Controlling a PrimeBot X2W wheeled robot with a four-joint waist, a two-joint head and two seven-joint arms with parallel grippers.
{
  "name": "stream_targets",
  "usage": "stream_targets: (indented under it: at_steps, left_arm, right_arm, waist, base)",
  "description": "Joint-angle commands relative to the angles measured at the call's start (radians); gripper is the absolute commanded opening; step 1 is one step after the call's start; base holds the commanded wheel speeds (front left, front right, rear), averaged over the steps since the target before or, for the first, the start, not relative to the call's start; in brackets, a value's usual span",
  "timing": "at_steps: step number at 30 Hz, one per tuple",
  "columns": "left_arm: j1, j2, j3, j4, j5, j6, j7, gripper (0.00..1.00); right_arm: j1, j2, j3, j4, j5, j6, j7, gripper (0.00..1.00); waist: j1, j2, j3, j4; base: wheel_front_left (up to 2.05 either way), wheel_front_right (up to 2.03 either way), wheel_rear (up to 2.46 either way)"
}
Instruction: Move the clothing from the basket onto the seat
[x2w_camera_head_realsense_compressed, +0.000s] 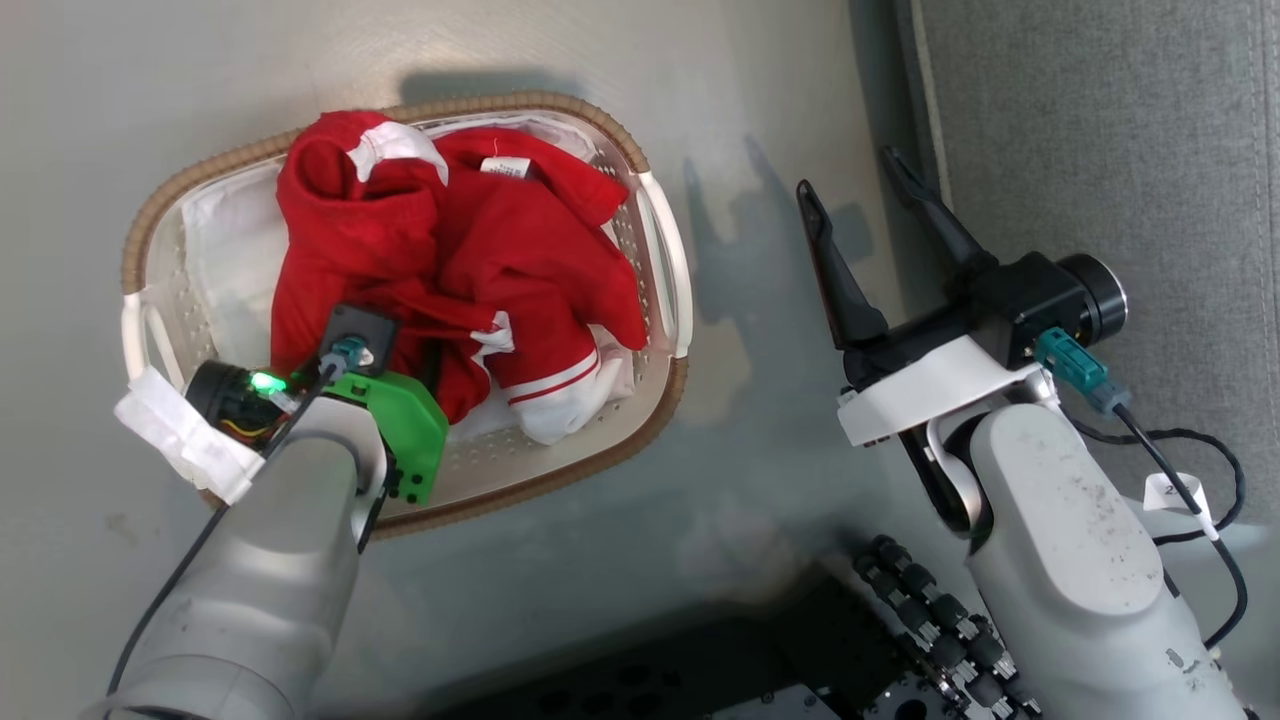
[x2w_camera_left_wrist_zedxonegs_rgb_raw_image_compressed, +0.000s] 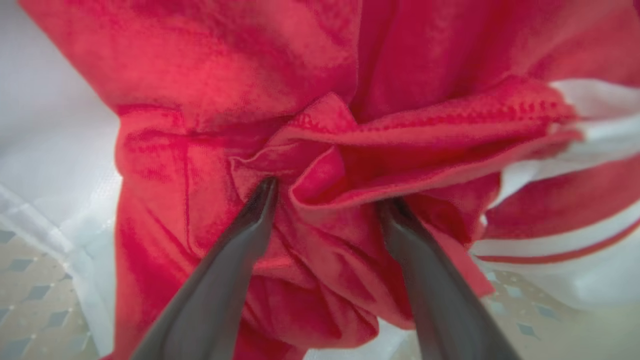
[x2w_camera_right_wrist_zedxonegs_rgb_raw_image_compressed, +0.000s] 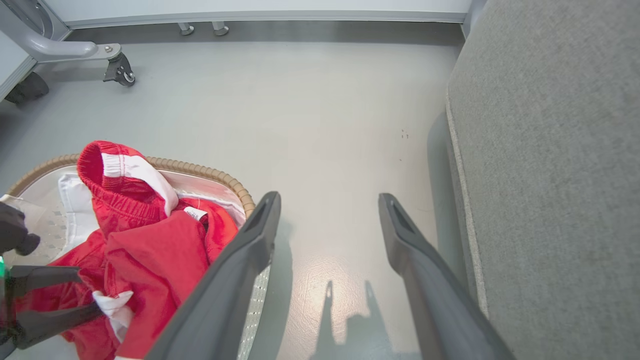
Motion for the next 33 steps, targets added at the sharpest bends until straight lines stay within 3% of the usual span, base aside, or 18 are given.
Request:
stream_targets:
  at_steps: [1,9,10,11,12,26,33]
  left_arm:
    - [-0.016,0.012,-0.004,0.008,0.001,0.006,0.002,1.0]
    - [-0.021,0.034,0.017,0.017,-0.033,0.014,0.015,1.0]
    - [-0.019,0.034,0.02,0.017,-0.041,0.01,0.017,0.9]
    - [-0.017,0.032,0.022,0.018,-0.049,0.002,0.023,0.06]
    - [-0.016,0.031,0.024,0.018,-0.056,0.0,0.024,0.0]
    - [0.061,0.034,0.015,-0.001,-0.08,-0.024,-0.003,0.0]
    - [0.143,0.05,0.047,-0.106,-0.106,-0.029,-0.002,0.0]
  right_arm:
    - [-0.014,-0.003,0.004,-0.004,0.005,-0.001,-0.005,1.0]
    - [-0.029,-0.003,0.027,0.003,0.031,-0.001,-0.005,1.0]
    - [-0.027,-0.003,0.028,0.005,0.033,-0.001,-0.005,1.0]
    - [-0.025,-0.003,0.024,0.007,0.035,-0.001,-0.005,1.0]
    - [-0.023,-0.003,0.023,0.008,0.038,-0.001,-0.005,1.0]
    - [0.006,-0.003,0.04,0.039,0.062,-0.001,-0.005,1.0]
    - [0.031,-0.003,0.045,0.057,0.063,-0.001,-0.005,1.0]
  waist:
    - [0.0,0.0,0.01,-0.007]
    - [0.0,0.0,0.022,-0.033]
    - [0.0,0.0,0.021,-0.035]
    - [0.0,0.0,0.02,-0.037]
    - [0.0,0.0,0.018,-0.039]
    - [0.0,0.0,-0.12,-0.05]
    - [0.0,0.0,-0.225,-0.017]
  base:
    - [0.0,0.0,0.0]
    - [0.0,0.0,0.0]
    - [0.0,0.0,0.0]
    - [0.0,0.0,0.0]
    - [0.0,0.0,0.0]
    - [0.0,0.0,0.0]
    - [0.0,0.0,0.0]
